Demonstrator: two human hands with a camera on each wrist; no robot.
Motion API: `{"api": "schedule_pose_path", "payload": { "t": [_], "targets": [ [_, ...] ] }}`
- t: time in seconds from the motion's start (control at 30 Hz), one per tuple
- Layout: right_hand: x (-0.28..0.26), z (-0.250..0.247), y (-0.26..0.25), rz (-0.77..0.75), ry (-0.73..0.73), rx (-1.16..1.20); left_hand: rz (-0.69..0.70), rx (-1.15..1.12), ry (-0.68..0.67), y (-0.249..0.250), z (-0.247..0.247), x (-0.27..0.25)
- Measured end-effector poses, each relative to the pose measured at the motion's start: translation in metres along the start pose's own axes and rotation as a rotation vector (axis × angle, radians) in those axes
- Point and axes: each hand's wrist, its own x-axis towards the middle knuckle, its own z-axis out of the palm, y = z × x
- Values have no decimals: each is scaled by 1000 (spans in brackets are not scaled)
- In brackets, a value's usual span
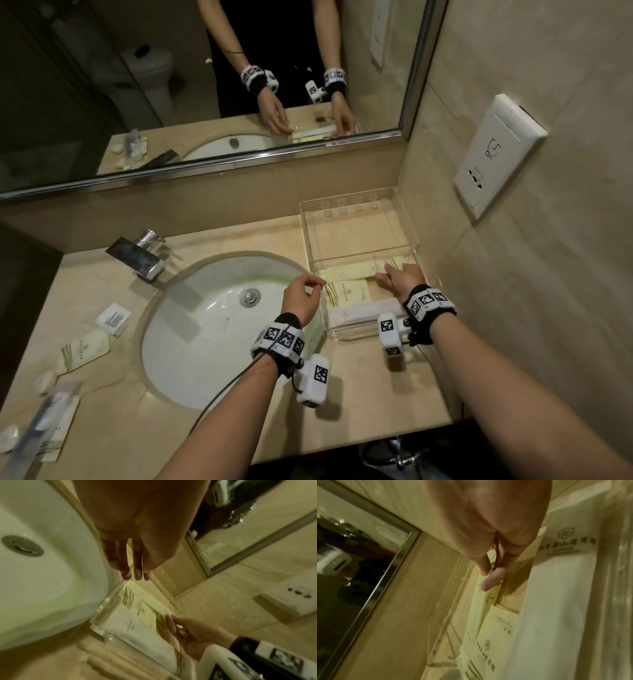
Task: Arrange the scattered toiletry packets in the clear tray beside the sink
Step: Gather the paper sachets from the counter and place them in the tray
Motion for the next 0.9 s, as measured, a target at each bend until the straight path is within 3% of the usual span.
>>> {"api": "schedule_pose_path", "payload": {
  "t": [0.13,0.3,0.4,0.7,0.9],
  "targets": [
    [-73,12,-45,13,43,-12,82,216,-80,0,3,0],
    [-86,13,-52,-98,146,-347,170,390,-170,-2,8,8],
    [-83,9,-49,-153,189,-389,196,452,-203,-3,13,13],
    [-86,6,-38,-261,164,-432,117,771,-375,1,23,26],
    [-90,1,-37,-264,95,-497,75,805,-424,-3,27,28]
  ]
}}
